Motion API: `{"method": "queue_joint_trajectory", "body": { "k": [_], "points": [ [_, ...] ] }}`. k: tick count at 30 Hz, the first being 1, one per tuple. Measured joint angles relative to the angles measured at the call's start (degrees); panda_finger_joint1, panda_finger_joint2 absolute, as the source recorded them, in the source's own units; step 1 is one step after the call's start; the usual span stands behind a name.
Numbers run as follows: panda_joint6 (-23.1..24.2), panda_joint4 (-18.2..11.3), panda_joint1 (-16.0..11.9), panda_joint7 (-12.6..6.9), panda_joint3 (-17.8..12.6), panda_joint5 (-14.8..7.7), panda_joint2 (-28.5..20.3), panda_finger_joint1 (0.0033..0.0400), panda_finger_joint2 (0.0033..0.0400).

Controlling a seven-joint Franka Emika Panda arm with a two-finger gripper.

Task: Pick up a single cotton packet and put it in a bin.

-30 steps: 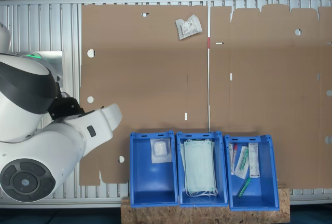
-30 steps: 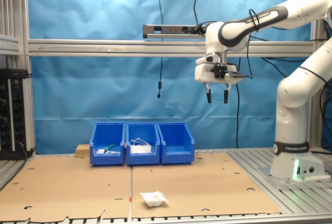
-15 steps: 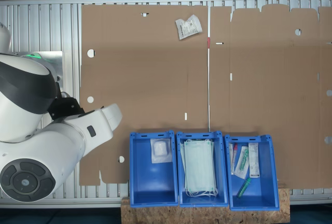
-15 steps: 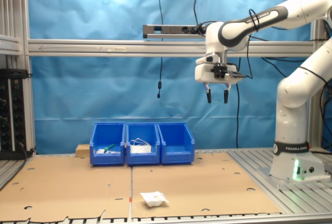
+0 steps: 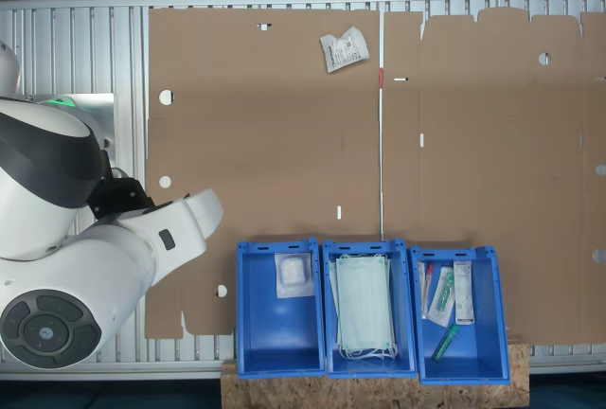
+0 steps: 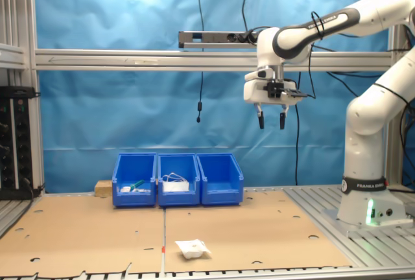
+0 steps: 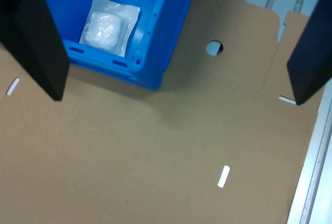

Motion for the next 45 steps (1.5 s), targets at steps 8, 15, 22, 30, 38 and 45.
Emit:
{"method": "queue_joint_trajectory", "body": {
  "k": [8,15,22,30,38,45],
  "points": [
    [0.0,0.0,0.0,0.0,0.0,0.0,0.0,0.04,0.04],
    [0.0,0.0,0.0,0.0,0.0,0.0,0.0,0.04,0.04],
    [0.0,0.0,0.26,0.0,0.23,0.0,0.0,0.04,0.04],
    [0.0,0.29,2.94,1.1,2.62,0.0,0.0,0.04,0.04],
    [0.0,1.36,8.33,4.87,6.62,0.0,0.0,0.04,0.04],
    [0.22,1.7,13.88,11.02,9.97,0.0,0.0,0.04,0.04]
  ]
}}
